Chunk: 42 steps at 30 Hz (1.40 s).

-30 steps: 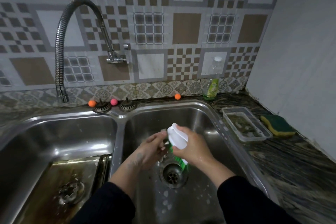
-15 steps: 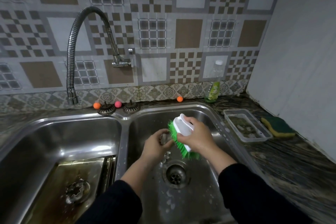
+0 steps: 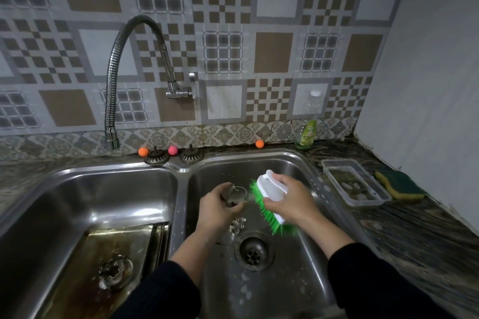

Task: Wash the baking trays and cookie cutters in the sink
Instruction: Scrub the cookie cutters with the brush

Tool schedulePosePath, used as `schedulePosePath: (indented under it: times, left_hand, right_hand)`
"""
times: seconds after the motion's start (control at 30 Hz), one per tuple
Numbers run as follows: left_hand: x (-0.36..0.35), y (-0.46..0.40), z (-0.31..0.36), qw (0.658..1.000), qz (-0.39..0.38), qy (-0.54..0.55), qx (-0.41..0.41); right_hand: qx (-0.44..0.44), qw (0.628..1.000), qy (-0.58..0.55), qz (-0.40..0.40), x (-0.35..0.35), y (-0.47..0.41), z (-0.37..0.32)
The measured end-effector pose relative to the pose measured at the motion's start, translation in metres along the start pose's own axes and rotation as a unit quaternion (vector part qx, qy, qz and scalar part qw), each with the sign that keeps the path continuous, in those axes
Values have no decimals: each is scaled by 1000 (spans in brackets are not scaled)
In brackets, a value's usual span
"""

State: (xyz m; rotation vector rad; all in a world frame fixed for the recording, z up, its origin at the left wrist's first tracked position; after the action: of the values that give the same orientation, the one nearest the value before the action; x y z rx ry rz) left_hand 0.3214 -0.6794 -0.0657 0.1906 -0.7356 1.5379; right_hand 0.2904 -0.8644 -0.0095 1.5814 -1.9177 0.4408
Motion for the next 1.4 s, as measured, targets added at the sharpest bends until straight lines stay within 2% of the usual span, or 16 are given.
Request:
schedulePosePath:
  times: [0.1, 0.2, 0.33, 0.47, 0.6, 0.67, 0.8, 0.87, 1.0, 1.17, 1.4]
  left_hand:
    - [5, -4, 10, 992, -33, -107, -65]
    - [0, -5, 29, 980, -71, -152, -105]
    - [8, -5, 18, 977, -53, -182, -93]
    - [20, -3, 7, 966, -35, -222, -126]
    - [39, 0, -6, 979, -19, -198, -48]
    - [61, 3, -21, 984, 16, -177, 4]
    - [111, 21, -67, 977, 95, -162, 99]
    - [131, 39, -93, 968, 101, -167, 156]
    - [149, 77, -131, 942, 34, -233, 238]
    - [149, 103, -160, 914, -71, -290, 274]
    - [150, 101, -155, 912, -101, -300, 262]
  right_hand:
    - [34, 999, 22, -1, -1, 6, -10]
    - [75, 992, 106, 0, -16, 12, -25]
    - [86, 979, 184, -11, -30, 15, -34]
    - [107, 970, 218, -7, -44, 17, -42]
    - [139, 960, 241, 10, -64, 20, -55]
    - [145, 962, 231, 24, -65, 18, -60]
    - [110, 973, 202, 28, -63, 10, -54]
    - [94, 977, 192, 24, -67, 10, -48]
    - [75, 975, 208, 17, -76, 10, -39]
    - [60, 974, 219, 11, -86, 13, -34]
    - [41, 978, 205, -2, -88, 15, -31]
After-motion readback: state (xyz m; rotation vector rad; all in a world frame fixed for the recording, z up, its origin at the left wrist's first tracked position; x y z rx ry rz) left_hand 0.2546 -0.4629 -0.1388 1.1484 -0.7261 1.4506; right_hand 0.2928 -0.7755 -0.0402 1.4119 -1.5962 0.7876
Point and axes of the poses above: each hand's wrist, its own y-axis away from the middle knuckle, its own x-axis out of the back of the hand, z = x × y, the point moved 4 cm from there along -y, towards the middle knuckle, and after that the axes turned 14 degrees about -x, right-handed, at the moved point
